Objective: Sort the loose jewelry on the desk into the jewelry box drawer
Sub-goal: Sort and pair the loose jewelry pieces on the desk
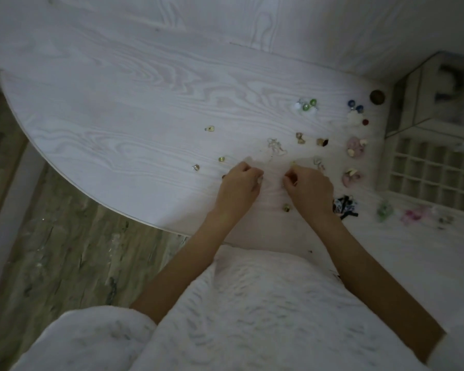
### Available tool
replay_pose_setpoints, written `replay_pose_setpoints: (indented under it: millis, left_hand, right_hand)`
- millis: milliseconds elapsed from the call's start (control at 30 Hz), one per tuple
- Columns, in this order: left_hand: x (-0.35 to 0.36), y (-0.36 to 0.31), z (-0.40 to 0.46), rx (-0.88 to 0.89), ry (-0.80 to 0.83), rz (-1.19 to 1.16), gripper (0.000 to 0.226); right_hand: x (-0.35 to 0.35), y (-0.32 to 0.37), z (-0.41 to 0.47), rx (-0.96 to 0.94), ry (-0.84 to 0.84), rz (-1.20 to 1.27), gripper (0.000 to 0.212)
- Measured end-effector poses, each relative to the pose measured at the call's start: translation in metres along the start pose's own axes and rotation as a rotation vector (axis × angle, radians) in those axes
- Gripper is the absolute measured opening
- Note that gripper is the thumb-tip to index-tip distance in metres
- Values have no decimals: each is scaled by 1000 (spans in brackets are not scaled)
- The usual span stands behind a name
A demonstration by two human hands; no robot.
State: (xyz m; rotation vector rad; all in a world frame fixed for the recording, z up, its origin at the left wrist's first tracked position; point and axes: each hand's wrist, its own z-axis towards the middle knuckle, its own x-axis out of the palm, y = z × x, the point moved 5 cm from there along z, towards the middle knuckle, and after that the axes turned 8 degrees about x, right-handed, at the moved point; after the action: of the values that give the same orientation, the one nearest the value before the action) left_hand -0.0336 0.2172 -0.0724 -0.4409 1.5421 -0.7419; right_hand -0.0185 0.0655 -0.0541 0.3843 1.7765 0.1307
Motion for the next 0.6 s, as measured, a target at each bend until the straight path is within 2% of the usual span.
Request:
replay_pose_setpoints:
  millis: [133,333,600]
  left_hand:
    - [2,-1,-1,-30,32,-14,37]
    - [13,-16,0,-67,20,-66,20]
    - [16,-27,-8,-91,10,-175,27]
  right_hand:
    - [1,1,-5,-27,-6,61,19]
    - [9,8,-14,-25,93,181,22]
    - [7,7,-20,-54,79,239,17]
